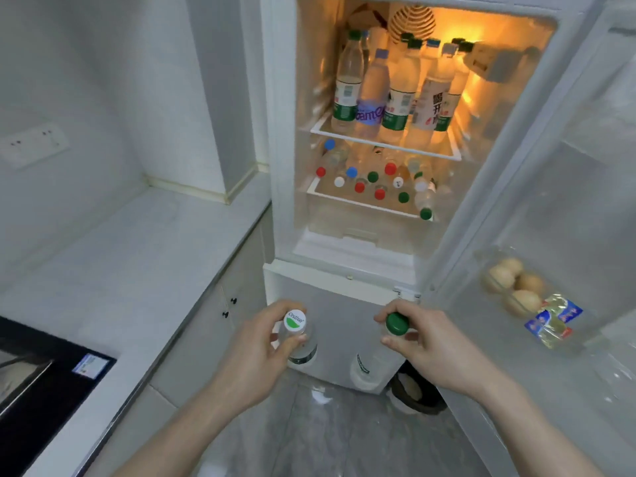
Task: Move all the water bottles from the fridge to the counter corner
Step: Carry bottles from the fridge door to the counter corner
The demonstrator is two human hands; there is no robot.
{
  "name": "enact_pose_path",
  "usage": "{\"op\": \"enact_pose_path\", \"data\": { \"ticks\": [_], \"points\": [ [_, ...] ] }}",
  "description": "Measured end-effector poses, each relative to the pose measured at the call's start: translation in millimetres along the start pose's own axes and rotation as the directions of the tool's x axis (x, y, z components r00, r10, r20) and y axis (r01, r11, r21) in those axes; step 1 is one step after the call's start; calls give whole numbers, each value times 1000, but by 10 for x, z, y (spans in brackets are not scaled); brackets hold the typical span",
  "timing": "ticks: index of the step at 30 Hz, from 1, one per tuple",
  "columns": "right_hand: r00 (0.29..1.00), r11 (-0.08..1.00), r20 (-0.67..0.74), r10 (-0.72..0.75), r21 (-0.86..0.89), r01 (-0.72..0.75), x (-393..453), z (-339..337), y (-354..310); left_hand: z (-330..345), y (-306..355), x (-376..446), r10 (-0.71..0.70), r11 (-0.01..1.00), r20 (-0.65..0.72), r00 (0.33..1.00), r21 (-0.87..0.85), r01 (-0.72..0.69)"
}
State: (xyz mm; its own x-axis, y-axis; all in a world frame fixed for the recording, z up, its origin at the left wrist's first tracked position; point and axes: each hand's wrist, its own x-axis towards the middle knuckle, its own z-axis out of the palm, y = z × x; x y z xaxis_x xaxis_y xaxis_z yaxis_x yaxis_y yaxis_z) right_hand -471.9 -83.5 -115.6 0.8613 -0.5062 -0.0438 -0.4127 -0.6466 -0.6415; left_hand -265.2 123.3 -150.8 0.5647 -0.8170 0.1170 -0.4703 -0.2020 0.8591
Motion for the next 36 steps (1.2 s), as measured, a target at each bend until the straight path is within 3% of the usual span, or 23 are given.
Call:
{"op": "enact_pose_path", "data": {
  "ticks": [4,7,14,21,29,36],
  "points": [
    [979,992,161,-123,-2,125,239,270,-136,-118,-74,-367,-133,990,-157,979,20,138],
    [937,974,267,-225,35,224,372,519,-266,-170,-79,-716,-247,967,-296,923,-13,254],
    [778,894,452,-435,115,433,493,1131,-685,-257,-23,-1655,-417,893,-562,715,-104,439],
    [553,756,564,-613,217,618,350,1677,-1641,-513,139,-2764,-467,814,-776,424,-190,549],
    [377,631,591,-713,307,713,-203,2373,-2695,-802,216,-3935,-473,767,-866,160,-316,558],
    [227,539,596,-770,417,732,-922,2994,-3561,-1072,265,-5048,-437,747,-899,16,-353,563]
  ]
}}
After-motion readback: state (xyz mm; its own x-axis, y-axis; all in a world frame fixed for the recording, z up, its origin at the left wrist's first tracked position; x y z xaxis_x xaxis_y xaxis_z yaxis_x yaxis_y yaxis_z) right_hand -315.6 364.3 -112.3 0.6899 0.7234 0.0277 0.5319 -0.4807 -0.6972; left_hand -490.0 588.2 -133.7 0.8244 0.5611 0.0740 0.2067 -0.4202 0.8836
